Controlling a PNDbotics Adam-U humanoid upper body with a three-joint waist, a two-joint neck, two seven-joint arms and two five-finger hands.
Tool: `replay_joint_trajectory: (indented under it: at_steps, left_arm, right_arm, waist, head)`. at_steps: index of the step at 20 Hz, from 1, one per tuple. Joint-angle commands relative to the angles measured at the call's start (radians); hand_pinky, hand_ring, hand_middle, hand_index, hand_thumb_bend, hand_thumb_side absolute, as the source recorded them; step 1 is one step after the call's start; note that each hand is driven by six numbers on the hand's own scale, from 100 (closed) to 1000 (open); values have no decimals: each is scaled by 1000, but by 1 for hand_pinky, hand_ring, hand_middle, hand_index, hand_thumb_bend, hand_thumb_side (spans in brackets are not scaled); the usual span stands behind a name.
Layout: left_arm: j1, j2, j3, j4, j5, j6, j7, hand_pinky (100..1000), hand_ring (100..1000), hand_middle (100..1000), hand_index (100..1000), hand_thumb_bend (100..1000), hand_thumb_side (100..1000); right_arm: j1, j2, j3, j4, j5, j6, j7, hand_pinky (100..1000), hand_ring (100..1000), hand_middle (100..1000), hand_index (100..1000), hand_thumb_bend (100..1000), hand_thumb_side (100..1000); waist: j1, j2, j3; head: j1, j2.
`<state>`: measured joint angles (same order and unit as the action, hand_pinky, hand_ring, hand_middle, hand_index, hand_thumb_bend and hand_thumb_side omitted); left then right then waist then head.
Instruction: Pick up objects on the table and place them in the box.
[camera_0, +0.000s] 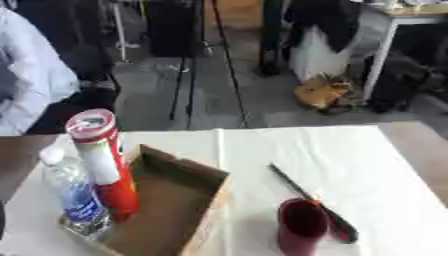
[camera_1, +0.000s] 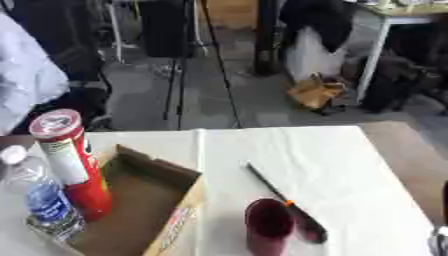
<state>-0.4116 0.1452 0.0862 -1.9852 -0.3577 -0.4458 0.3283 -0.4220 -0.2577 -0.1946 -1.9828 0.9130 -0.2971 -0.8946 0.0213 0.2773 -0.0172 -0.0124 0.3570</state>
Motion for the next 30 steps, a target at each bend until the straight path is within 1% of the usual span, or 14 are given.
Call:
replay_joint_trajectory:
  at_steps: [1,14,15,19,20,21,22,23,24,25,26,27,28,30]
  left_arm:
    - [-10,21,2,-15,4,-1,-2,941,855,911,873,100,991]
    - [-9,22,3,-15,4,-1,-4,943,855,911,871,100,992]
    - [-8,22,3,-15,4,-1,-5,943,855,911,871,100,992]
    - [-7,23,2,-15,4,0,-7,943,855,910,870,100,991]
    - [-7,24,2,-15,4,1,-8,943,855,910,870,100,991]
    - [-6,24,1,-15,4,2,-10,944,856,910,868,100,993]
    - [-5,25,-2,-15,4,3,-14,944,856,910,868,100,993]
    - [-4,25,-3,-15,5,5,-18,944,856,910,867,101,993]
    - [-3,26,-5,-15,5,6,-22,944,856,910,867,101,993]
    - [-2,26,-6,-15,6,7,-25,945,855,908,865,101,992]
    - [-1,27,-8,-15,7,8,-29,945,855,907,864,100,993]
    - [0,27,-8,-15,8,9,-32,945,855,907,864,100,993]
    - [2,27,-10,-15,8,10,-37,945,855,905,862,100,992]
    - [4,28,-12,-15,9,11,-44,945,854,903,859,100,992]
  right_arm:
    - [-7,-24,-4,-17,-4,-11,-12,853,879,841,898,100,1000]
    - [-10,-26,-4,-17,-5,-8,-12,854,882,843,899,100,1000]
    - [-13,-28,-2,-17,-5,-5,-9,866,899,869,918,100,1000]
    - [-48,-75,21,-17,-30,65,112,886,921,896,937,100,1000]
    - [-59,-90,27,-17,-34,85,153,886,921,896,937,100,1000]
    - [-75,-121,43,-15,-31,105,203,886,923,917,956,200,1000]
    - [-110,-172,75,-14,-26,146,296,886,923,917,956,200,1000]
    - [-143,-205,96,-15,-28,185,396,887,922,921,964,288,1000]
    - [-180,-243,124,-16,-34,215,501,887,922,921,964,288,1000]
    - [-211,-268,141,-17,-43,239,596,893,921,923,968,347,1000]
    - [-243,-298,163,-17,-51,256,692,895,921,923,968,359,1000]
    - [-268,-314,174,-17,-60,268,768,896,921,923,968,365,1000]
    - [-295,-340,198,-16,-69,271,854,908,926,935,981,425,1000]
    - [-341,-376,236,-16,-89,269,997,923,936,943,1000,462,1000]
  waist:
    - [-1,-14,-1]
    - [-5,-10,-2]
    - [-5,-11,-2]
    - [-9,-15,-4]
    - [-10,-16,-4]
    - [-15,-19,-4]
    - [-20,-23,-4]
    - [-23,-26,-5]
    - [-28,-30,-5]
    - [-31,-33,-5]
    - [-35,-36,-6]
    - [-37,-38,-6]
    - [-42,-42,-6]
    - [-47,-47,-5]
  head:
    - [1,-4]
    - [0,-6]
    - [0,-4]
    - [-1,11]
    - [-2,15]
    - [-5,19]
    - [-8,24]
    - [-10,28]
    - [-16,33]
    - [-18,37]
    - [-21,39]
    - [-22,40]
    - [-25,40]
    - [-28,40]
